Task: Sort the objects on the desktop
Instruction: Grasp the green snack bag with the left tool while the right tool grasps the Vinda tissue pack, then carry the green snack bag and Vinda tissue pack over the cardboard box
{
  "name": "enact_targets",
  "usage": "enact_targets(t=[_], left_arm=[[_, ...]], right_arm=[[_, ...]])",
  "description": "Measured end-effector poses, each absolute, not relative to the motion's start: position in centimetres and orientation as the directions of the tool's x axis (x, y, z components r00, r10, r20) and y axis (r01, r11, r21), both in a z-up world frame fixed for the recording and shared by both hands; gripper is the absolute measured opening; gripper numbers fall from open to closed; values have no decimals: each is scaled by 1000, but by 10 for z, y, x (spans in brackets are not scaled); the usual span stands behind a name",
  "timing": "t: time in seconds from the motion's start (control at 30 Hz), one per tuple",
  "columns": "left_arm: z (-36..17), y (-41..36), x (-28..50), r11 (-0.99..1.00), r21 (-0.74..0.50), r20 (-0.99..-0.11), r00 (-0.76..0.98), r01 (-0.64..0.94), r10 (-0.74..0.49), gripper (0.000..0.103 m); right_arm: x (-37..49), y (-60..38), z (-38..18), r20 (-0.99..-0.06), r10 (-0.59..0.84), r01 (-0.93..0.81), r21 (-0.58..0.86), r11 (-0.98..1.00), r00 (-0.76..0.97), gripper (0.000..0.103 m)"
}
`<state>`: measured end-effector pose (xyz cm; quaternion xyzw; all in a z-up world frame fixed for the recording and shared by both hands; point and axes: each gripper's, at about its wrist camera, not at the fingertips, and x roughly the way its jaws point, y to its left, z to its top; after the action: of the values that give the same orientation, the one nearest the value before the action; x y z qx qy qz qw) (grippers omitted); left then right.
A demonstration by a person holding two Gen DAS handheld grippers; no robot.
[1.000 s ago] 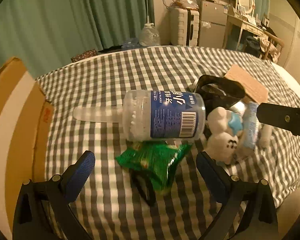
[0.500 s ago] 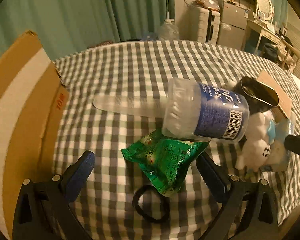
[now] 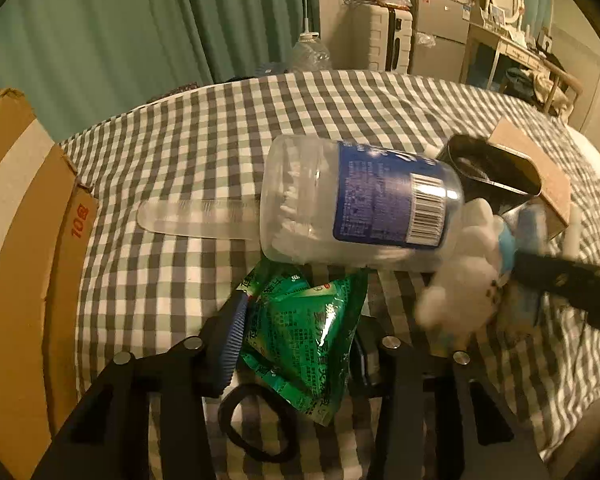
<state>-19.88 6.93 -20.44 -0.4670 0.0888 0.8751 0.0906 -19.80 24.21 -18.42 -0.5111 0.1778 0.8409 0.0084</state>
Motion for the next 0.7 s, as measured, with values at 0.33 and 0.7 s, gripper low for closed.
enact_targets(t=[0.33, 0.7], left_arm=[[-149, 32, -186, -970, -110, -813, -541, -218, 214, 44], [-65, 18, -162, -963, -145, -760, -598, -228, 255, 44]], right_arm=[[-179, 245, -184, -875, -158, -202, 275, -940, -457, 55], [-110, 247, -104, -808, -118, -201, 281, -938, -577, 55]])
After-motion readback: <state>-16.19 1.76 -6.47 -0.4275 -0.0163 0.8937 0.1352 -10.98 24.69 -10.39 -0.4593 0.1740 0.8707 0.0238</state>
